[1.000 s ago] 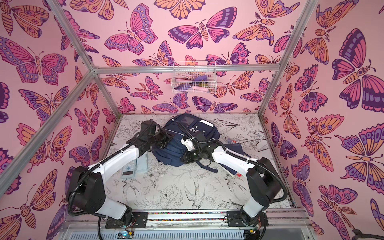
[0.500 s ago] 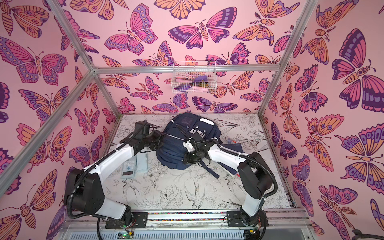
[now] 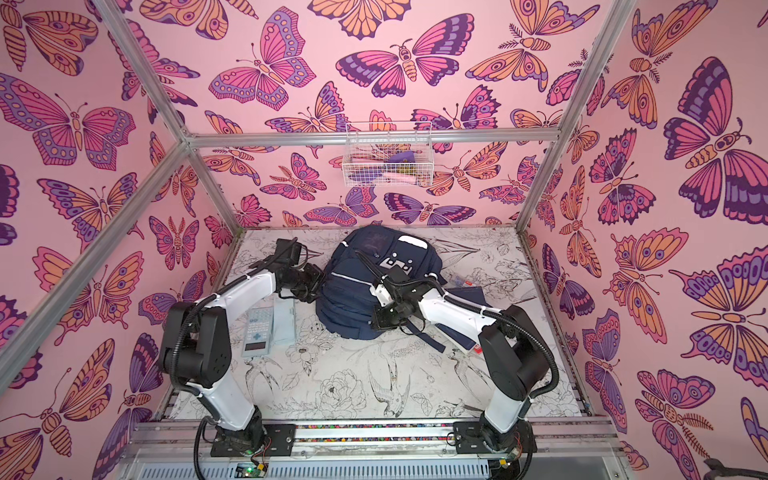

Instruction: Pack the student bag

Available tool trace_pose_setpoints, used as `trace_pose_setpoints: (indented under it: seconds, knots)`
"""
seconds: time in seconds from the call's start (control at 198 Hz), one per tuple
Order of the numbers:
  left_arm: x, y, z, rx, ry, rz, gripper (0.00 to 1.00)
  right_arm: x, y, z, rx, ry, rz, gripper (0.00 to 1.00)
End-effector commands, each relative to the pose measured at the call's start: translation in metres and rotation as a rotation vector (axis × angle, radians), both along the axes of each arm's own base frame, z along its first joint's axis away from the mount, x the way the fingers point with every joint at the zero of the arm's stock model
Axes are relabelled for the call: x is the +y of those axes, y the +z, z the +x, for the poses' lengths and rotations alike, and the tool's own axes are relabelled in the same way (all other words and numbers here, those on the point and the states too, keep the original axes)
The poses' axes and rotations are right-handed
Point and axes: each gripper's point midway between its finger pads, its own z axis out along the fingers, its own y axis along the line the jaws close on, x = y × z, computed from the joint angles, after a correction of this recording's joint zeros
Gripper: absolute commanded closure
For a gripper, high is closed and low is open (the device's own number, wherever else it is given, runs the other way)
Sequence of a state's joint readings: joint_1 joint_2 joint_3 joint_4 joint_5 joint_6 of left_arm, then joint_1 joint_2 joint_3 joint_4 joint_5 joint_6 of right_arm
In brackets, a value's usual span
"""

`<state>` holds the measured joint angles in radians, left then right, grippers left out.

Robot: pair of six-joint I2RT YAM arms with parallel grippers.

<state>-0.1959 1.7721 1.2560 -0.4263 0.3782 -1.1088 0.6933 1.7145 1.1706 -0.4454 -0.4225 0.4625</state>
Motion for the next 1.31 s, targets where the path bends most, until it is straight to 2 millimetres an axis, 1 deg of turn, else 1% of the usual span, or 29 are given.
trace_pose_setpoints:
  seconds: [0.0, 0.071, 0.192, 0.273, 0.318, 0.419, 0.5, 0.53, 0.556, 0.646, 0.707, 0.717, 0.742, 0.929, 1.015, 1.071, 1.131, 1.212, 1.237, 1.253, 1.303]
  knots:
    - [-0.012, 0.010, 0.014, -0.045, -0.037, -0.057, 0.44, -0.003, 0.010, -0.003, -0.015, 0.021, -0.004, 1.00]
    - [-0.019, 0.006, 0.016, -0.038, -0.052, -0.077, 0.51, -0.003, 0.011, -0.003, -0.015, 0.020, -0.003, 1.00]
    - [-0.021, -0.006, 0.012, -0.008, -0.054, -0.084, 0.51, -0.002, 0.012, -0.003, -0.017, 0.023, 0.003, 1.00]
    - [-0.022, -0.007, 0.015, -0.013, -0.054, -0.089, 0.51, -0.001, 0.012, -0.003, -0.015, 0.028, 0.000, 1.00]
    - [-0.024, -0.006, 0.016, -0.018, -0.059, -0.094, 0.54, 0.000, 0.012, -0.003, -0.015, 0.029, 0.000, 1.00]
    - [-0.030, -0.005, 0.020, -0.031, -0.070, -0.100, 0.71, 0.001, 0.015, -0.002, -0.020, 0.031, 0.002, 1.00]
    - [-0.034, -0.007, 0.019, -0.030, -0.075, -0.113, 0.88, 0.004, 0.015, 0.000, -0.020, 0.037, 0.001, 1.00]
    - [-0.035, -0.007, 0.019, -0.030, -0.072, -0.121, 0.96, 0.007, 0.016, 0.000, -0.023, 0.041, 0.003, 1.00]
    - [-0.036, -0.008, 0.018, -0.029, -0.069, -0.128, 1.00, 0.010, 0.016, 0.000, -0.024, 0.048, 0.003, 1.00]
    - [-0.039, -0.013, 0.012, -0.015, -0.060, -0.144, 1.00, 0.026, 0.016, 0.002, -0.031, 0.072, 0.006, 1.00]
    - [-0.039, -0.017, 0.004, 0.000, -0.053, -0.139, 1.00, 0.038, 0.018, 0.007, -0.045, 0.085, 0.006, 1.00]
    - [-0.039, -0.017, 0.002, 0.001, -0.050, -0.137, 1.00, 0.039, 0.015, 0.008, -0.043, 0.086, 0.002, 1.00]
    - [-0.038, -0.019, -0.001, 0.004, -0.044, -0.132, 1.00, 0.045, 0.018, 0.013, -0.052, 0.088, 0.011, 1.00]
    - [-0.029, -0.025, -0.021, 0.005, -0.001, -0.117, 1.00, 0.090, 0.014, 0.042, -0.036, 0.078, 0.054, 1.00]
    - [-0.026, -0.027, -0.029, 0.004, 0.021, -0.118, 1.00, 0.116, 0.015, 0.054, -0.020, 0.075, 0.095, 1.00]
    - [-0.024, -0.026, -0.033, -0.001, 0.037, -0.122, 1.00, 0.127, 0.015, 0.061, -0.026, 0.073, 0.094, 1.00]
    - [-0.019, -0.024, -0.039, -0.009, 0.058, -0.119, 1.00, 0.129, 0.010, 0.070, -0.036, 0.061, 0.060, 1.00]
    - [-0.015, -0.019, -0.052, -0.027, 0.070, -0.102, 1.00, 0.116, 0.005, 0.082, -0.061, 0.046, 0.002, 1.00]
    - [-0.012, -0.022, -0.060, -0.022, 0.074, -0.087, 1.00, 0.110, 0.005, 0.084, -0.067, 0.048, -0.011, 1.00]
    - [-0.011, -0.019, -0.064, -0.029, 0.077, -0.081, 1.00, 0.107, 0.004, 0.085, -0.065, 0.047, -0.016, 1.00]
    - [-0.004, -0.019, -0.082, -0.027, 0.090, -0.048, 1.00, 0.098, 0.006, 0.083, -0.059, 0.062, -0.015, 1.00]
